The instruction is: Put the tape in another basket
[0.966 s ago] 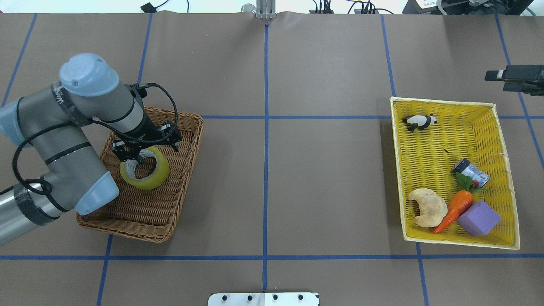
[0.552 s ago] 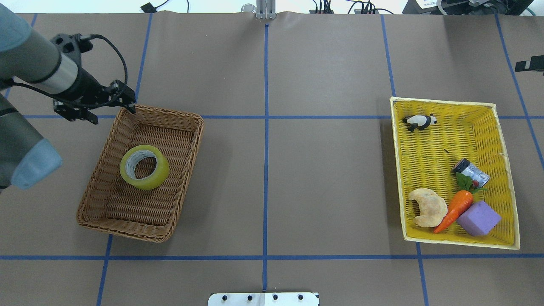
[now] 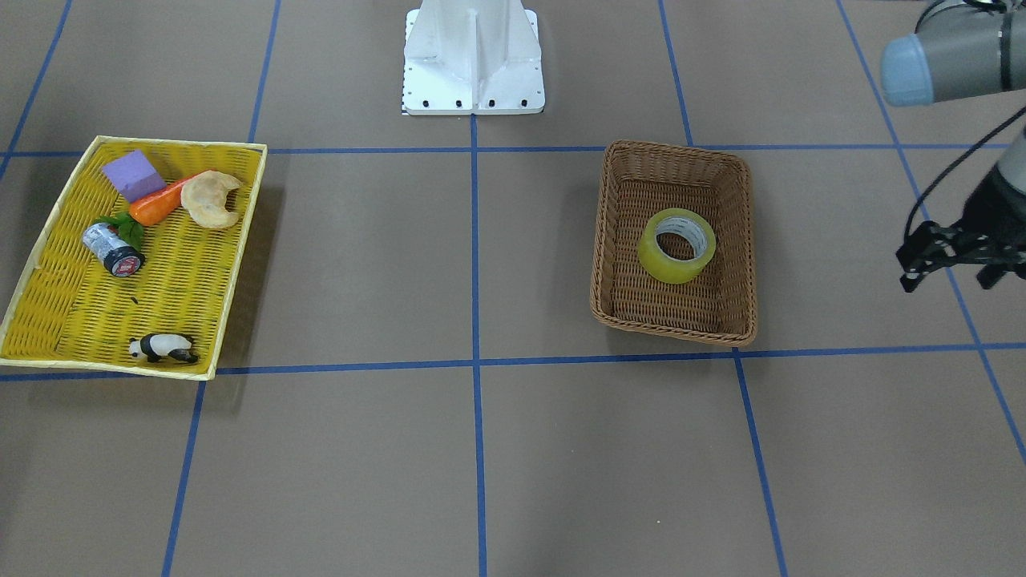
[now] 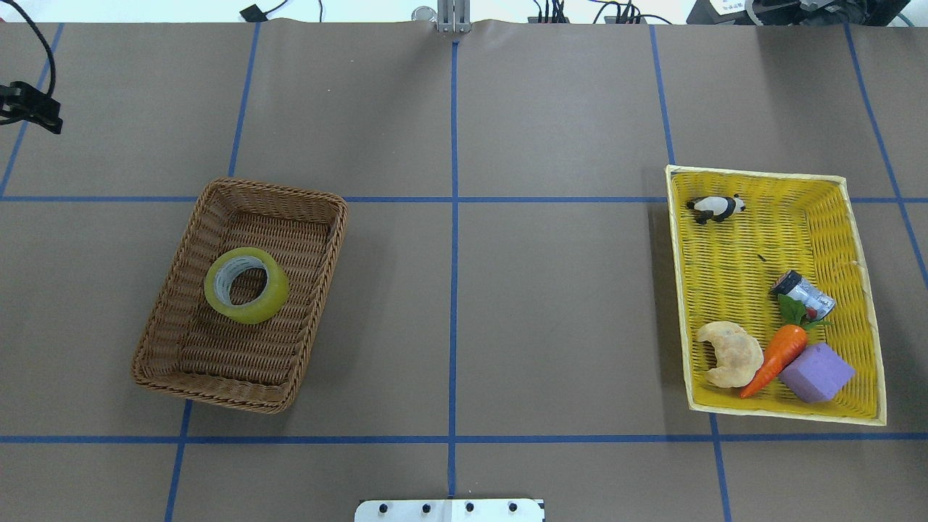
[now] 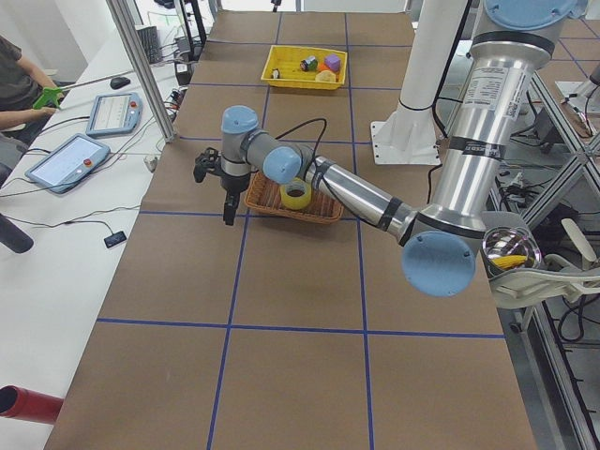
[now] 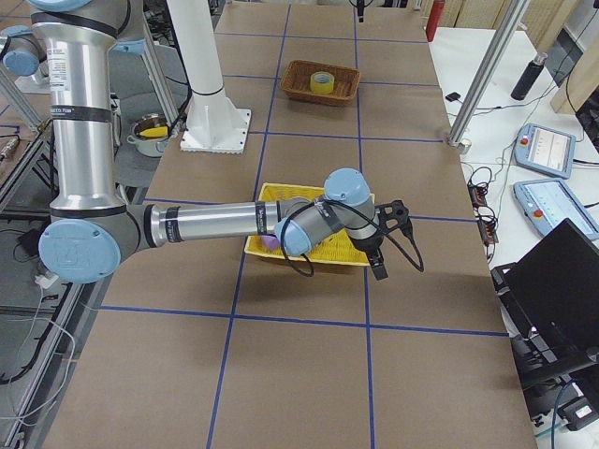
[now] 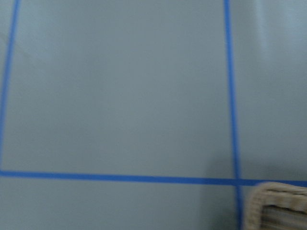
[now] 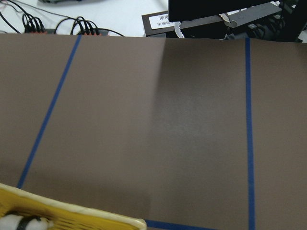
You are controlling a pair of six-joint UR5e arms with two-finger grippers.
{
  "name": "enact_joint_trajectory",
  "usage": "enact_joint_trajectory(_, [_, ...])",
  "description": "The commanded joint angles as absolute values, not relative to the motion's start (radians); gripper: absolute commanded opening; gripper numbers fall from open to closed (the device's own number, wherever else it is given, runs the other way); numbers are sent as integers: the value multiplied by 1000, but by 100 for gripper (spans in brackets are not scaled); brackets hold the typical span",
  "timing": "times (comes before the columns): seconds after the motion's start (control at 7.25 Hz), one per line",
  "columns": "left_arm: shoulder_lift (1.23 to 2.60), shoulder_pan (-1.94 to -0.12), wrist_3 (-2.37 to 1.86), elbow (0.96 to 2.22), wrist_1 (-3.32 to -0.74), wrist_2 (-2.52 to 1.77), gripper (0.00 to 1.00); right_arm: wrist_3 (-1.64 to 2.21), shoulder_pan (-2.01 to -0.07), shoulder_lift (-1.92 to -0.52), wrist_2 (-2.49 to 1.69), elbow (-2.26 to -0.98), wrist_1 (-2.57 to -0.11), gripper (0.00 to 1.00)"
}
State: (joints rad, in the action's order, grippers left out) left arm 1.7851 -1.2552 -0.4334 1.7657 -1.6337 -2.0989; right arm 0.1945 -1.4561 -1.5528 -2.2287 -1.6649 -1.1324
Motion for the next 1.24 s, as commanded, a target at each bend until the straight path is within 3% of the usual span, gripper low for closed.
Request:
enact_joint_trajectory(0.0, [1754,-1407,-142,1669,-1632,-2123,97,-115,-1496,-1481,-2241,-1664,-1460,100])
enact_joint_trajectory(0.41, [1695,-1485,-40,1606,-1608,-2325,98,-311,-1537,-1433,-2267,-1683,-1747,100])
enact_joint_trajectory(1.1, [1657,-1493,-37,1630,-1560,-2329,98,-301,-1536,-1445,-2372,-1675,-1761,100])
